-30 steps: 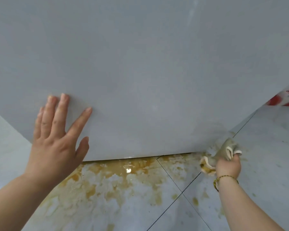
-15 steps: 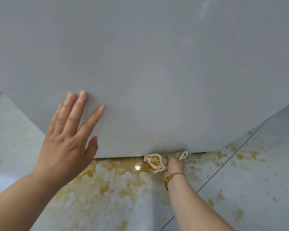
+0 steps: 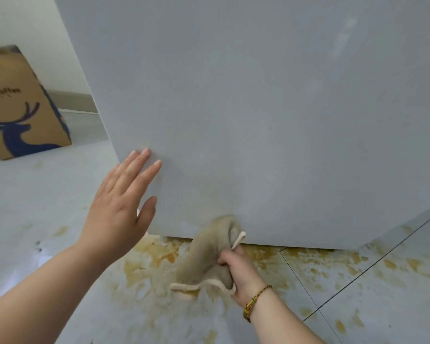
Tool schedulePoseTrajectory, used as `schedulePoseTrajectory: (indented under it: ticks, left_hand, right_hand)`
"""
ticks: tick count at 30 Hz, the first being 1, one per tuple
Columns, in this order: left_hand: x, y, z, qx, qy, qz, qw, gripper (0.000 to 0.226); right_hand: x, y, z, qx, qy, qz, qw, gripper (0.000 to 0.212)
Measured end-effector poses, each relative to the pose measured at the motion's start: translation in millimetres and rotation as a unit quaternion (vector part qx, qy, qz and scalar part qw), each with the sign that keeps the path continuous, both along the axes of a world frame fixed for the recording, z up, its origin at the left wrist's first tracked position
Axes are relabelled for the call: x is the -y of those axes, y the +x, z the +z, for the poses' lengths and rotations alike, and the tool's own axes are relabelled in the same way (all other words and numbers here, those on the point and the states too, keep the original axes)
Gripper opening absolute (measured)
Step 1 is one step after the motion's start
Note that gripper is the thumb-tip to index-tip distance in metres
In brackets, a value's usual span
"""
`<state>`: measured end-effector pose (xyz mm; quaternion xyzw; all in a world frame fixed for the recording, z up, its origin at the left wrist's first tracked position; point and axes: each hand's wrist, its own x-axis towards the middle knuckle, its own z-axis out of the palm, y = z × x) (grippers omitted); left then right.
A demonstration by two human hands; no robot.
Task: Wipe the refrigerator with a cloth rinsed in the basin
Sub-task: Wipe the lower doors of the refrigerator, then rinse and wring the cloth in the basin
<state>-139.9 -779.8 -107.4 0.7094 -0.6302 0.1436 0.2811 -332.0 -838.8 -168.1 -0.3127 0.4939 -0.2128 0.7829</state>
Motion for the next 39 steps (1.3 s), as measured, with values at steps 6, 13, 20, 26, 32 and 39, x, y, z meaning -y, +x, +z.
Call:
schedulePoseTrajectory:
  ticks: [6, 13, 20, 26, 32, 39]
  left_hand:
    - [0.9, -5.9, 16.2, -0.093, -0.036, 0.049, 0.994, 0.050]
    - [8.0, -9.3, 46.6, -0.273, -0.120, 0.086, 0.951, 0.062]
    - [8.9, 8.7, 61.9, -0.550, -0.092, 0.001, 0.830, 0.041]
    - [1.2, 37.7, 57.8, -0.572, -0.050, -0.099, 0.813, 0.059]
    - [-13.0, 57.0, 65.2, -0.591, 0.049, -0.162, 0.788, 0.059]
    - [-66.5, 62.7, 122.2, -0.626, 0.074, -0.085, 0.772, 0.057]
  right_hand:
    - [-3.8, -22.0, 49.7, -0.097, -0.223, 0.107, 0.964, 0.021]
    - [19.3, -22.1, 134.9, -0.203, -0.831, -0.122, 0.503, 0.016]
    - [58.9, 54.1, 174.2, -0.208, -0.874, -0.209, 0.386, 0.027]
    - [43.9, 101.5, 135.1, -0.201, -0.919, -0.102, 0.323, 0.022]
    - [23.1, 125.4, 95.0, -0.205, -0.903, 0.023, 0.376, 0.028]
    - [-16.4, 127.8, 166.8, -0.056, -0.561, 0.202, 0.801, 0.024]
